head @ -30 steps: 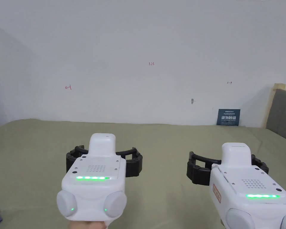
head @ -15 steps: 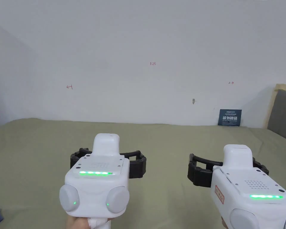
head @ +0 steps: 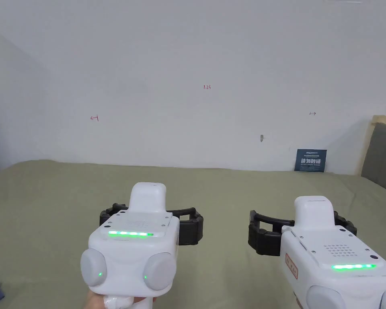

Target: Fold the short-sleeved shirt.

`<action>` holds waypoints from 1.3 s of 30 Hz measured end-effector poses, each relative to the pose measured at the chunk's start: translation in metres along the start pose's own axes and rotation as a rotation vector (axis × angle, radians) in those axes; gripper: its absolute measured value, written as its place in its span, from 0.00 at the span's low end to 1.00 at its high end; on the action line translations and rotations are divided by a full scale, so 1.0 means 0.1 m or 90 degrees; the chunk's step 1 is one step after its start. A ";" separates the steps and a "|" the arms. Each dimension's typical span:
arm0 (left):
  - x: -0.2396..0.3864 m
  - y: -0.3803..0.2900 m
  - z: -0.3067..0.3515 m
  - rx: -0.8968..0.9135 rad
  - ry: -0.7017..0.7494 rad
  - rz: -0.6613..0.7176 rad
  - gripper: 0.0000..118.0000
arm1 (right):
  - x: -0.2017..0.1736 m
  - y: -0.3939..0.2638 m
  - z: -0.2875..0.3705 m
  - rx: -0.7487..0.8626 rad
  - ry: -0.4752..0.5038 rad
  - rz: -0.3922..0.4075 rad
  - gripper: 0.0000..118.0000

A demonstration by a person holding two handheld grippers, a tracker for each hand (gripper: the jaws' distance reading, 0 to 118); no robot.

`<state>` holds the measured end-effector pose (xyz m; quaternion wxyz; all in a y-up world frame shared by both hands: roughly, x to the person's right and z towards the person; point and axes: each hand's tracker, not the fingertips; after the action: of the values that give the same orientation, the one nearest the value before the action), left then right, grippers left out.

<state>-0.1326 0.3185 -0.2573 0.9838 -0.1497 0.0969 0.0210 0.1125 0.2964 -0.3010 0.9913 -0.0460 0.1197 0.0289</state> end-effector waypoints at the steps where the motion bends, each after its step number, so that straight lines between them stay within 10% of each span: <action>1: -0.02 0.00 0.00 0.003 -0.001 0.009 1.00 | -0.01 0.00 0.00 0.000 -0.002 0.000 1.00; 39: 0.08 0.02 0.20 0.049 0.049 -0.060 1.00 | 0.03 0.08 0.04 -0.002 -0.025 -0.006 1.00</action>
<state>-0.1211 0.3270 -0.2407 0.9843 -0.1168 0.1281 -0.0345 0.1161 0.3050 -0.2989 0.9935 -0.0477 0.0998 0.0252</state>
